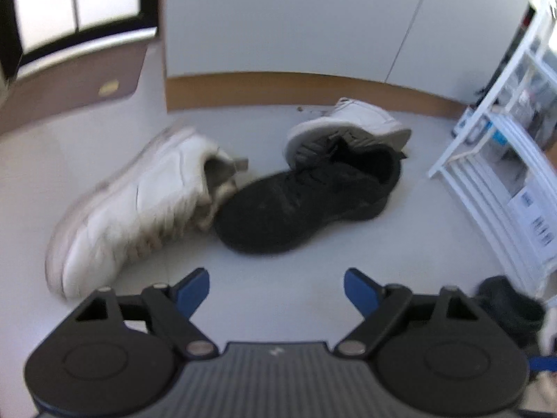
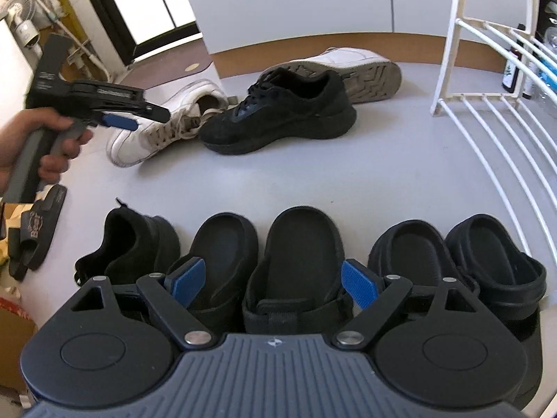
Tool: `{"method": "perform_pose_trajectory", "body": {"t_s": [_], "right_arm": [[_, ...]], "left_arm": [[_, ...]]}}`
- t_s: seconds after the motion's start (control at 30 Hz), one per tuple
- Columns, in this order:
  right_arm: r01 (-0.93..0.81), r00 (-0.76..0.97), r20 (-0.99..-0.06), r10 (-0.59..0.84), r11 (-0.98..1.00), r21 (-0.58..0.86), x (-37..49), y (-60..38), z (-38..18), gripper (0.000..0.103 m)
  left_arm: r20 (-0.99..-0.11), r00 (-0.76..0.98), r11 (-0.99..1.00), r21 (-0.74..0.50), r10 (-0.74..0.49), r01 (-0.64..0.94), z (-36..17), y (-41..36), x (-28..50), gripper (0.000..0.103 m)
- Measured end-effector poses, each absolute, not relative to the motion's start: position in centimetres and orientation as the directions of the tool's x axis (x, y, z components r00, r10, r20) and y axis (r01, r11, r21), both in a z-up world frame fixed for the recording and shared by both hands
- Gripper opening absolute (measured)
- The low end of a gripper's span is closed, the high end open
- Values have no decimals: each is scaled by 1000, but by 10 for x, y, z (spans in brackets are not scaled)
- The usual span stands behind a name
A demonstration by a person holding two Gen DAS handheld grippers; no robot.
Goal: Organize scattered shoes
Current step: 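Reach the left tool to the second black sneaker by the white sneakers and grasp it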
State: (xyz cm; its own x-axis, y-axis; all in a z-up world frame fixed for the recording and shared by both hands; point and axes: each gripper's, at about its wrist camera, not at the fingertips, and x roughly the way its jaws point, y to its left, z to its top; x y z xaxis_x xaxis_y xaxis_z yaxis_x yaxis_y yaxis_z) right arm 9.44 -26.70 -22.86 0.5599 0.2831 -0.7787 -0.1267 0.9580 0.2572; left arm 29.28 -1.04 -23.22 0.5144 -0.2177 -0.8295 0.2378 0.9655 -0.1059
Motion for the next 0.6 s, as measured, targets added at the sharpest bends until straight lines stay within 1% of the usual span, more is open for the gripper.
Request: {"method": "perform_pose_trajectory", "body": {"t_s": [0.13,0.27,0.6], "right_arm": [[-102,553,-789,268,961,255,93,-276,-233,89],[-83,538,-801,260,963,257,91,-282,-238,89],[-81,528,-808,261,963,258,88,-290,-245,89]], "left_arm": [[-825,525,965,-85,-209,250,-243,-29,316,85],[-811,529,959,-131,-250,252,-252,-44,337,85],[-784,553,940,-114,-284,321,-257,-82,379,88]]}}
